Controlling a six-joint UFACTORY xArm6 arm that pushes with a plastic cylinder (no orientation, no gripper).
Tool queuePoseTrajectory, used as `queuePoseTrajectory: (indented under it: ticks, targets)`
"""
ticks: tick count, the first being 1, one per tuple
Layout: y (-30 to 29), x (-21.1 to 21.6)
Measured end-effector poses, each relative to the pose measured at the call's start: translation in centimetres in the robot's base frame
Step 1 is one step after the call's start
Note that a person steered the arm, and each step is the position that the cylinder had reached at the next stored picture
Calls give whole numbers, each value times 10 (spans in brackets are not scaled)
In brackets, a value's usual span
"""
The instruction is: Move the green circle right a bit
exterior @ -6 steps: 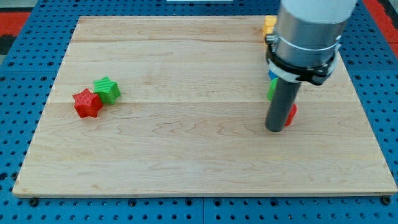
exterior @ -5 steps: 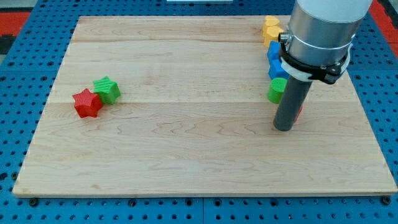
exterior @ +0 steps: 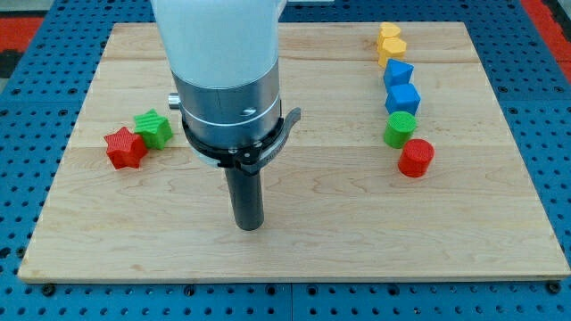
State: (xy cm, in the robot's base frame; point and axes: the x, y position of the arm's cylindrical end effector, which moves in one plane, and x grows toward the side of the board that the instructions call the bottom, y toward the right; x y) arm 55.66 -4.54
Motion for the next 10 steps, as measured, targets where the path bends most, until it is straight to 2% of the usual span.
queuePoseTrajectory:
  ticks: [2, 3, 4, 5, 7, 9, 10]
  targets:
    - [1, 3]
    - [21, 4]
    - [42, -33]
    - [86, -88]
    - [165, -132]
    - [169, -133]
    - [132, -131]
